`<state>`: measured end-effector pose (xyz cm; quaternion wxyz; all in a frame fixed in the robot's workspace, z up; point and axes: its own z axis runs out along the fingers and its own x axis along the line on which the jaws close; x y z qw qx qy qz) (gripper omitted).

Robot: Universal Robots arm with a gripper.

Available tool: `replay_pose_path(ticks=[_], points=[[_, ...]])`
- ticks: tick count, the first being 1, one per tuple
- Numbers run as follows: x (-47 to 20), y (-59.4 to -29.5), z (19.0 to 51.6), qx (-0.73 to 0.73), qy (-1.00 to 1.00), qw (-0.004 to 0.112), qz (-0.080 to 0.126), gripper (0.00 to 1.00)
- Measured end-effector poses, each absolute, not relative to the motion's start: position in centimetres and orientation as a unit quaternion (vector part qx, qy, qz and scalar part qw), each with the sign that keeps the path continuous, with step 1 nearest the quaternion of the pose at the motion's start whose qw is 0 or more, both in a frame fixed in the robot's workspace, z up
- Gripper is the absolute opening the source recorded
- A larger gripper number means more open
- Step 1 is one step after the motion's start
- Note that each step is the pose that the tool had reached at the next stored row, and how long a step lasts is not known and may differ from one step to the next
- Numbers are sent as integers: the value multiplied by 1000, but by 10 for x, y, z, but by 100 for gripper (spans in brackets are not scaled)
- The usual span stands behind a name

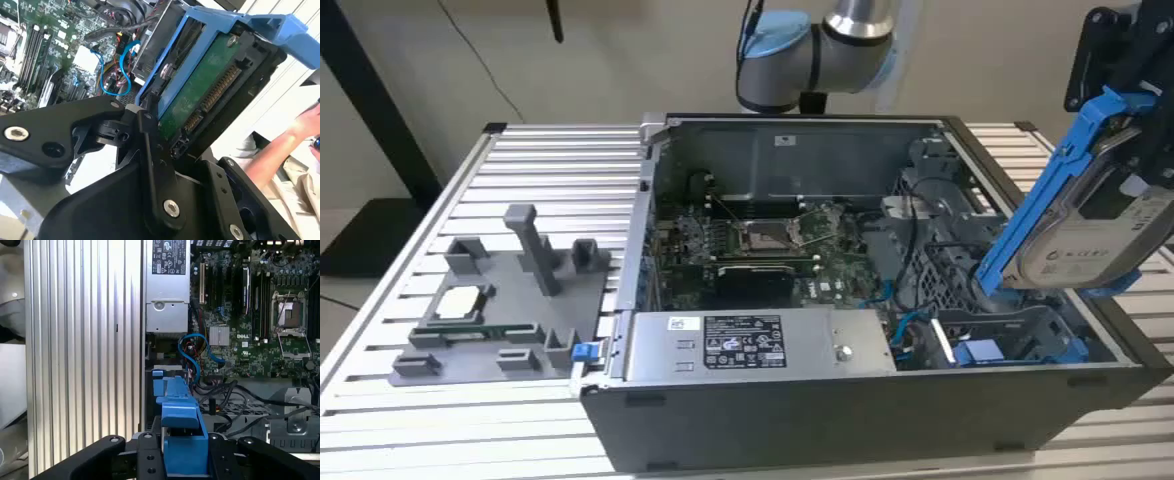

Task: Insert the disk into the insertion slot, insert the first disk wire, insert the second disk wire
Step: 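Insert the disk into the insertion slot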

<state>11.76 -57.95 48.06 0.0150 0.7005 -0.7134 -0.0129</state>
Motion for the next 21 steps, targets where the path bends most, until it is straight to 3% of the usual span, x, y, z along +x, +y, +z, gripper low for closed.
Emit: replay_pose_path(ticks=[21], points=[[118, -580, 469, 701, -713, 16, -13, 0]])
